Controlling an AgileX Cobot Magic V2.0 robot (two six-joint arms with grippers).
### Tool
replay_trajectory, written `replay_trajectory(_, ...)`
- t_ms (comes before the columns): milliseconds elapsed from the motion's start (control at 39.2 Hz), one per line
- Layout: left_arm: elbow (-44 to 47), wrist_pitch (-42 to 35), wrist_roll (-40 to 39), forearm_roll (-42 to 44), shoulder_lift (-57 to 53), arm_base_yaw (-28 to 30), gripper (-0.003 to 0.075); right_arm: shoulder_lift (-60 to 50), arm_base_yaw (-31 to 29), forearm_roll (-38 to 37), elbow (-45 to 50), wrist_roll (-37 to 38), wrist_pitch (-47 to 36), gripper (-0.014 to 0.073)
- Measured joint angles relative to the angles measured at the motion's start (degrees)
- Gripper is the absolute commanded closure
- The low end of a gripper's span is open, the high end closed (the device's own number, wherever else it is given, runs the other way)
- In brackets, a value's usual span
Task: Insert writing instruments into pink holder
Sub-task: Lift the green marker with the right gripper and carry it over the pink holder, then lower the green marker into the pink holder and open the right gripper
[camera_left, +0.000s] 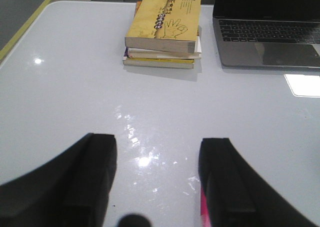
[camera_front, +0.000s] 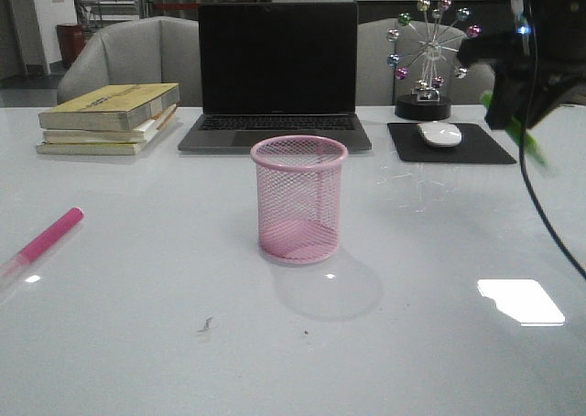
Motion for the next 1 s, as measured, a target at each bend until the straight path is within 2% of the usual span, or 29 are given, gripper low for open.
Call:
replay_trajectory(204,0.0,0.1,0.0,0.0,0.0,0.0,0.0297,-6.8,6.4,0.4,0.1,-0.4,-8.7,0.0544)
replay_trajectory(510,0.0,0.9,0.0,-0.1,0.0,0.0,0.0297,-9.0,19.9,1.0,9.9,-0.6,-34.8,0.0544)
replay_trajectory(714,0.0,1.0,0.0,-0.1,0.0,0.0,0.0297,-7.6,25.2,1.2,19.5,-0.6,-52.3,0.0544)
replay_trajectory(817,0.0,1.2,0.0,-0.1,0.0,0.0,0.0297,-4.9,26.5,1.2,22.7,-0.6,-56.5,0.0544)
replay_trajectory(995,0.0,1.2,0.0,-0.1,0.0,0.0,0.0297,0.2,26.7,1.2,24.2,-0.6,-57.6,0.0544)
